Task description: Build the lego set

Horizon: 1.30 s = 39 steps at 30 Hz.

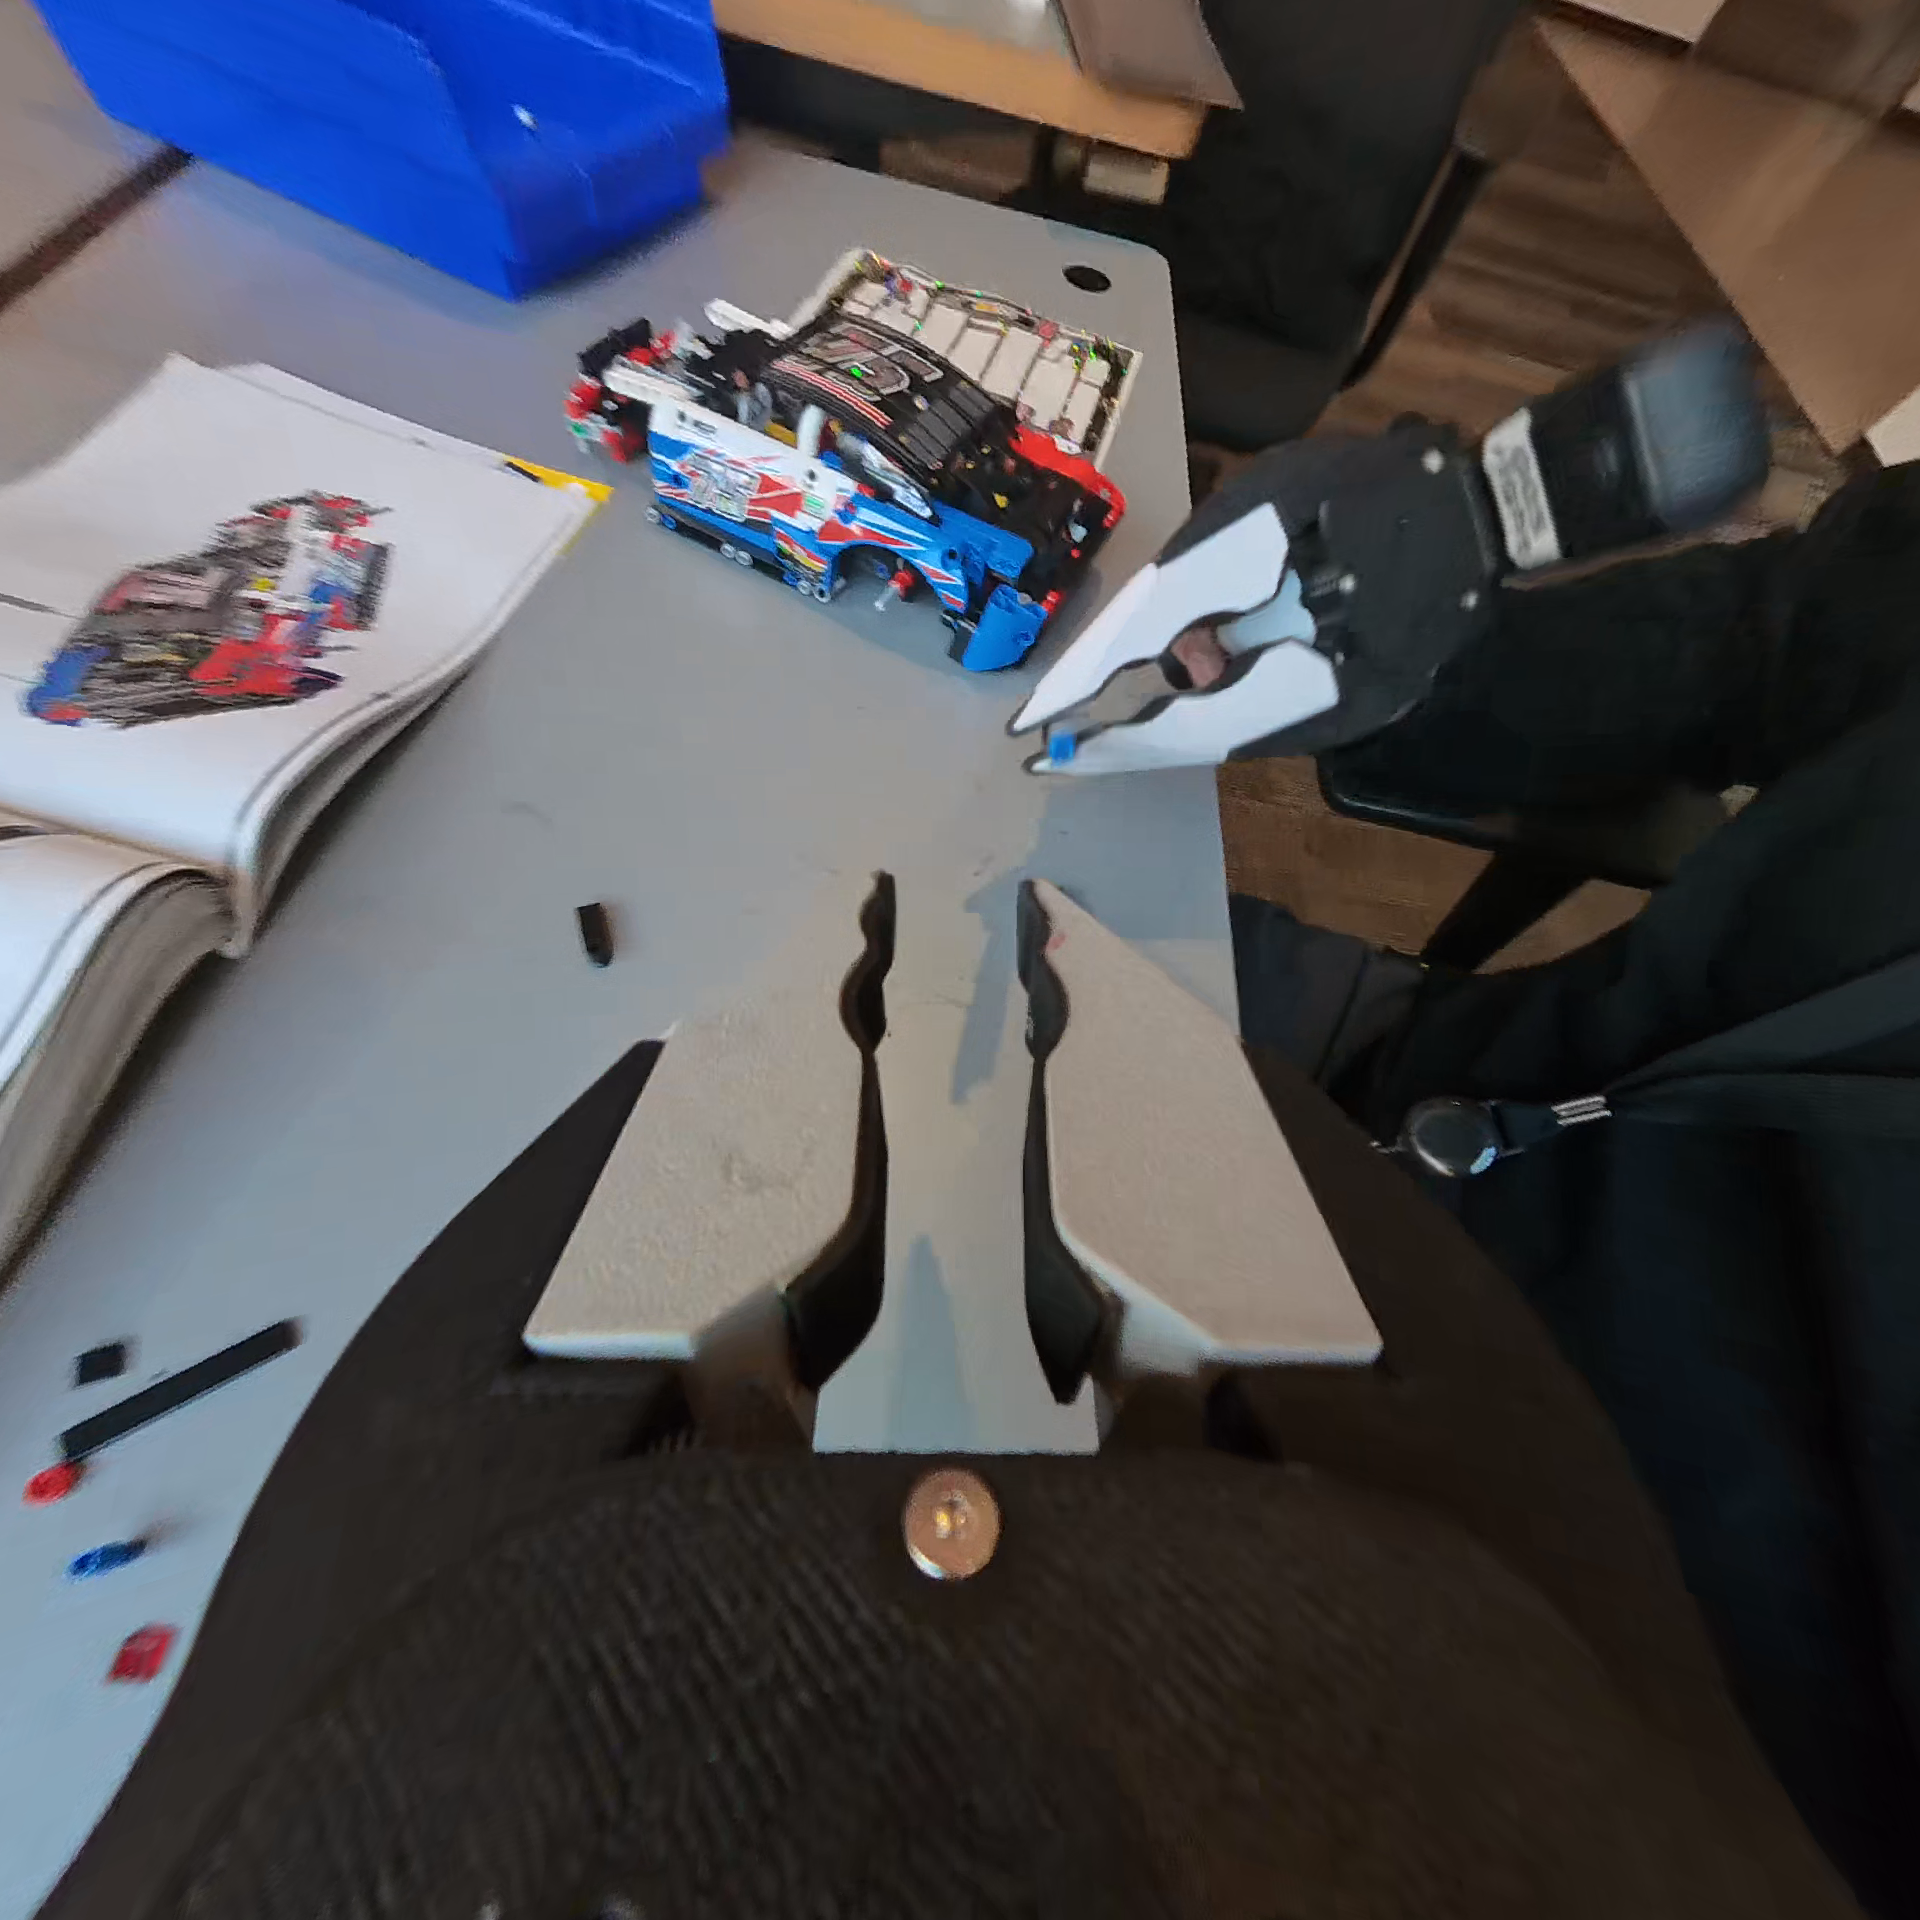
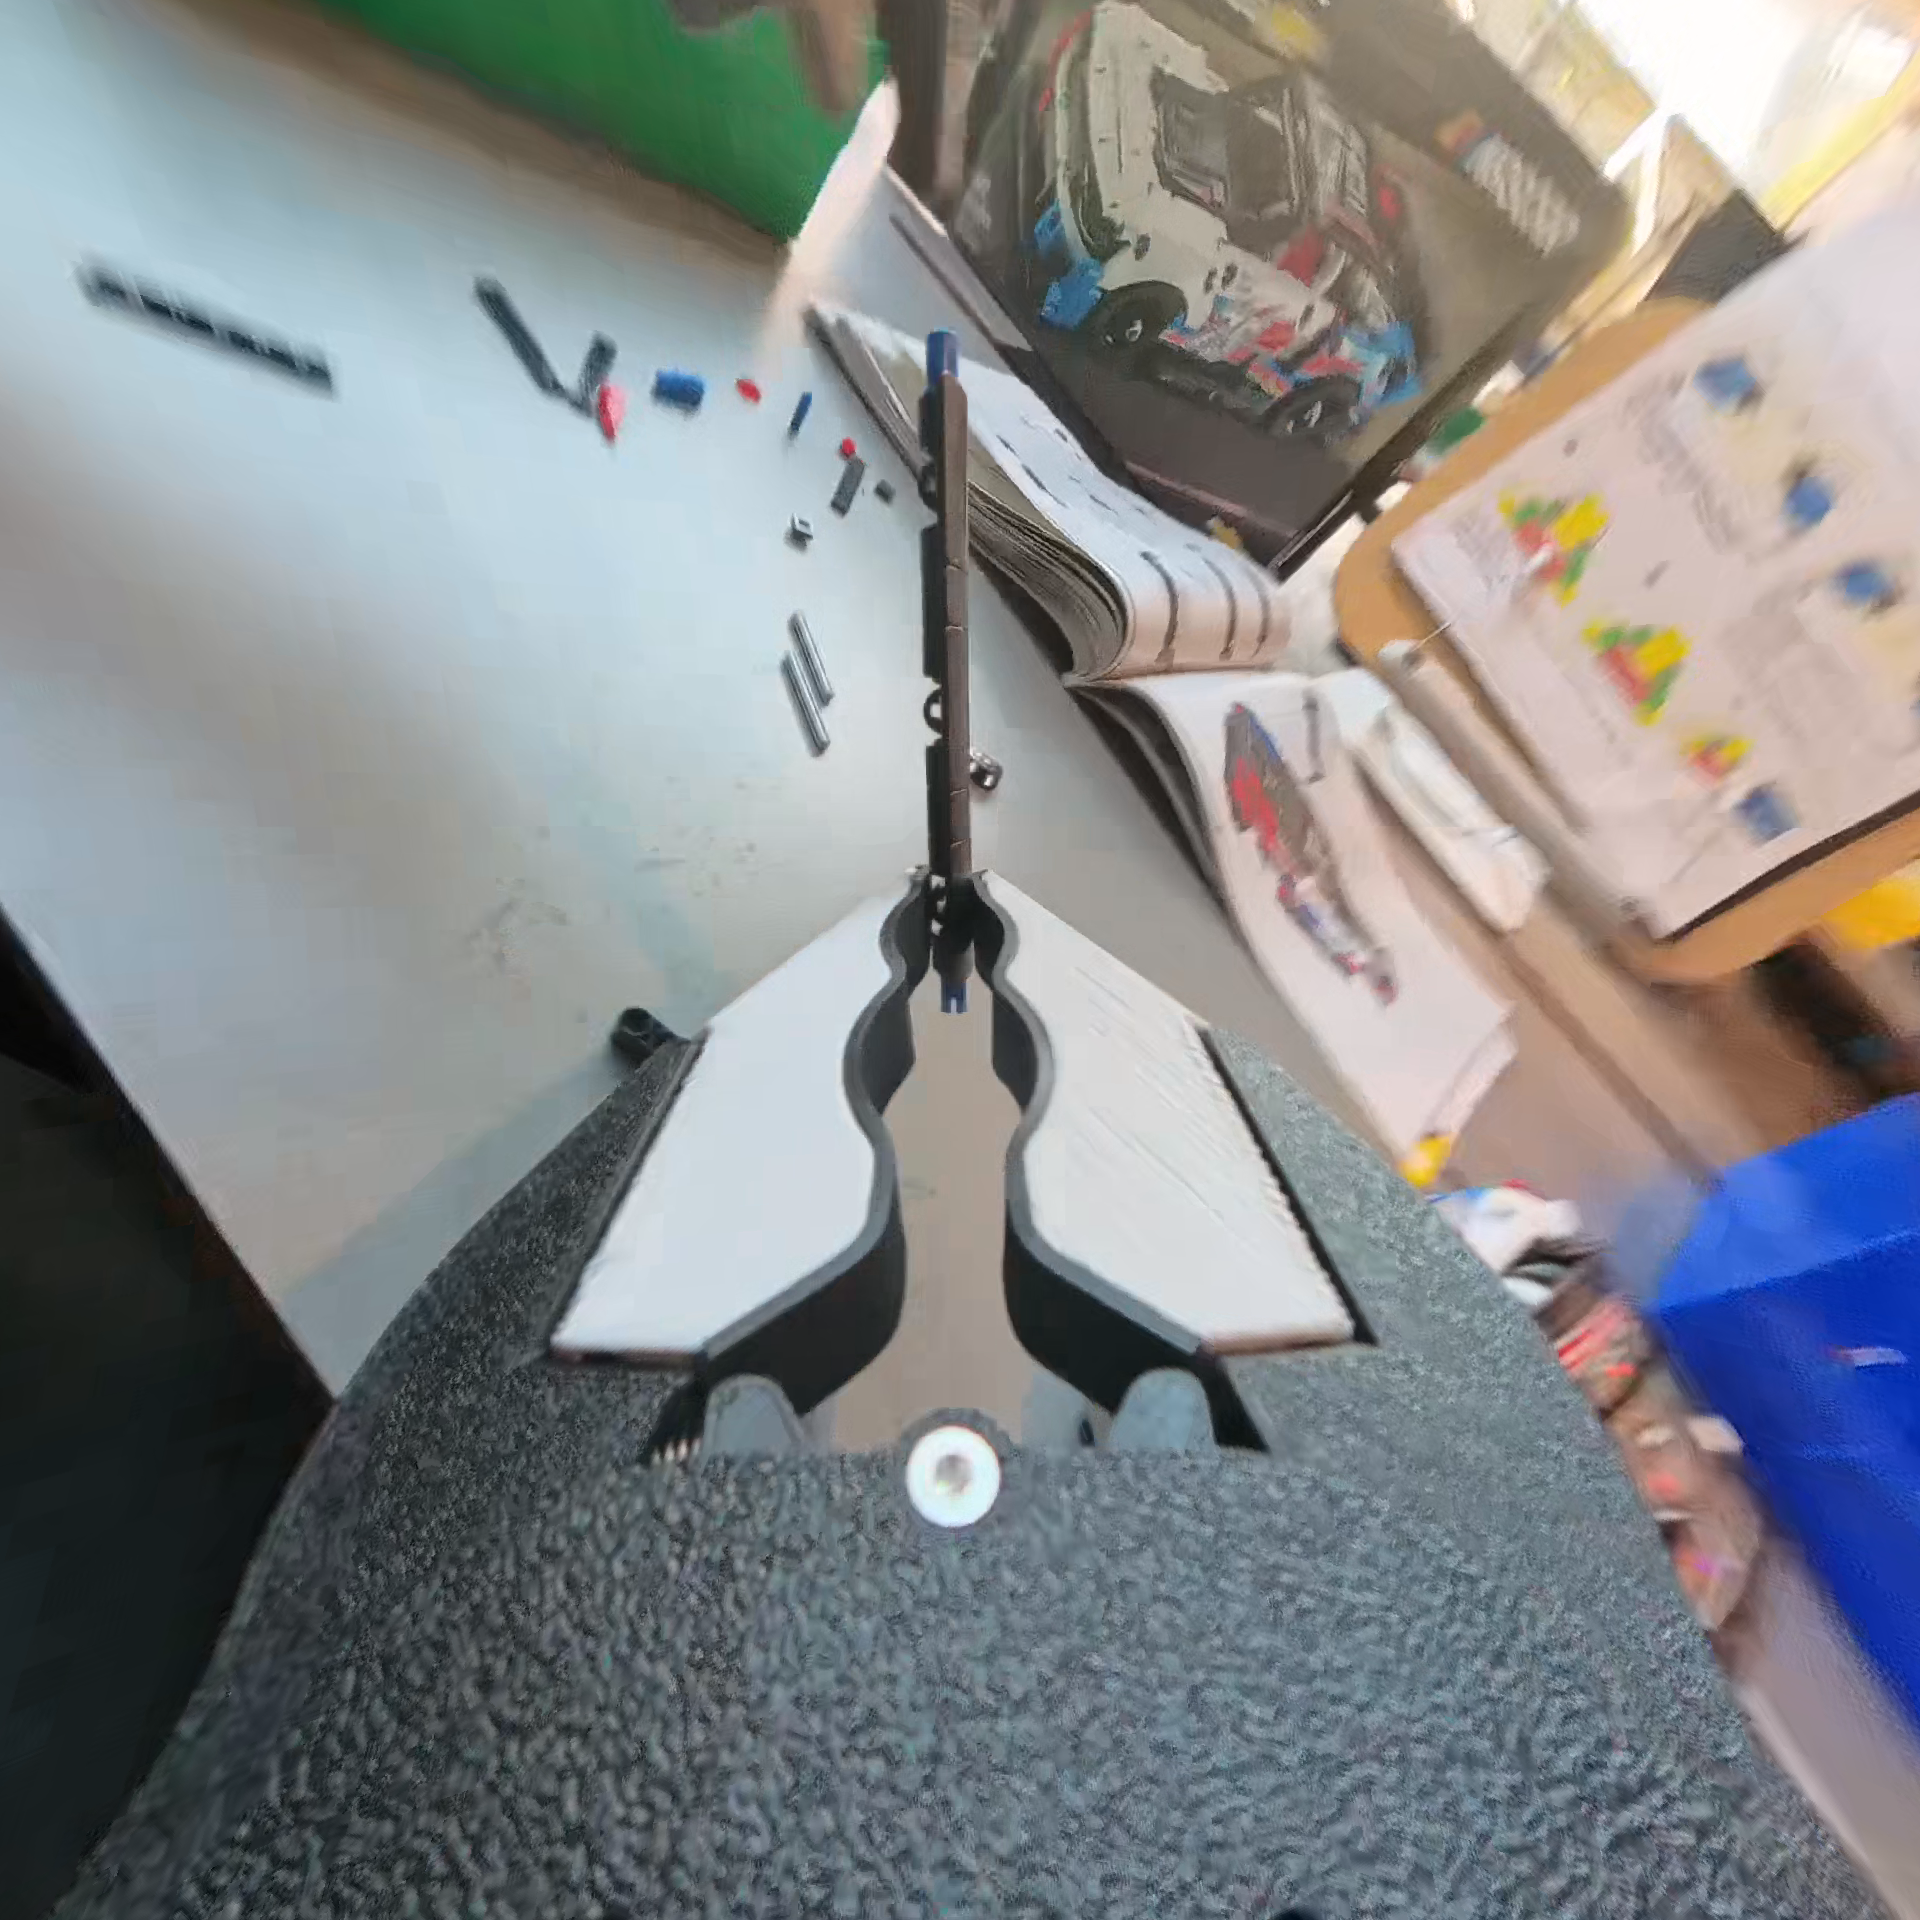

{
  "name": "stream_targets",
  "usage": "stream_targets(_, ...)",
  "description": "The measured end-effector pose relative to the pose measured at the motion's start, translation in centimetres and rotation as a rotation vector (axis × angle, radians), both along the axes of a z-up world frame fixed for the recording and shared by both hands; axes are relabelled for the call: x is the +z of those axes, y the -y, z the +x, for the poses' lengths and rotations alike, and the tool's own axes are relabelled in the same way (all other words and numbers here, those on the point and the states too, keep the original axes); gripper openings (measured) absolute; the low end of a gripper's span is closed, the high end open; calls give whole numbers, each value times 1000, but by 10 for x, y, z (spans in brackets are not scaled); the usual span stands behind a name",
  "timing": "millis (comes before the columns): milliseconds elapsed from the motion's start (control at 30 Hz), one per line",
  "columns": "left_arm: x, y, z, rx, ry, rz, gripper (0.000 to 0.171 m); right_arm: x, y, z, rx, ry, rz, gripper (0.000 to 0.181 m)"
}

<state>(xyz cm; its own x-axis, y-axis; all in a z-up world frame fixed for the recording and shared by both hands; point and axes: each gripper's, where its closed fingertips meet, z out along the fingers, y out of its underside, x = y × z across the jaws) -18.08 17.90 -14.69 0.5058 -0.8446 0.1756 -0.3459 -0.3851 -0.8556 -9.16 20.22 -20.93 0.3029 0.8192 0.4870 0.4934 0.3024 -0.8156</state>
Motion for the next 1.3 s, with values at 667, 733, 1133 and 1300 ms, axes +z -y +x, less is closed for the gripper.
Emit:
stream_targets(667, -136, 27, 86, -221, -363, -97, 19, 29, 33, 11, 244, -452, -742, 5)
stream_targets(733, -137, 28, 91, -229, -327, -123, 20, 30, 32, 13, 243, -454, -737, 5)
stream_targets(1133, -135, 39, 105, -240, -278, -182, 19, 30, 25, 22, 243, -518, -790, 6)
stream_targets(1300, -135, 43, 105, -248, -284, -172, 20, 27, 24, 21, 249, -511, -794, 6)
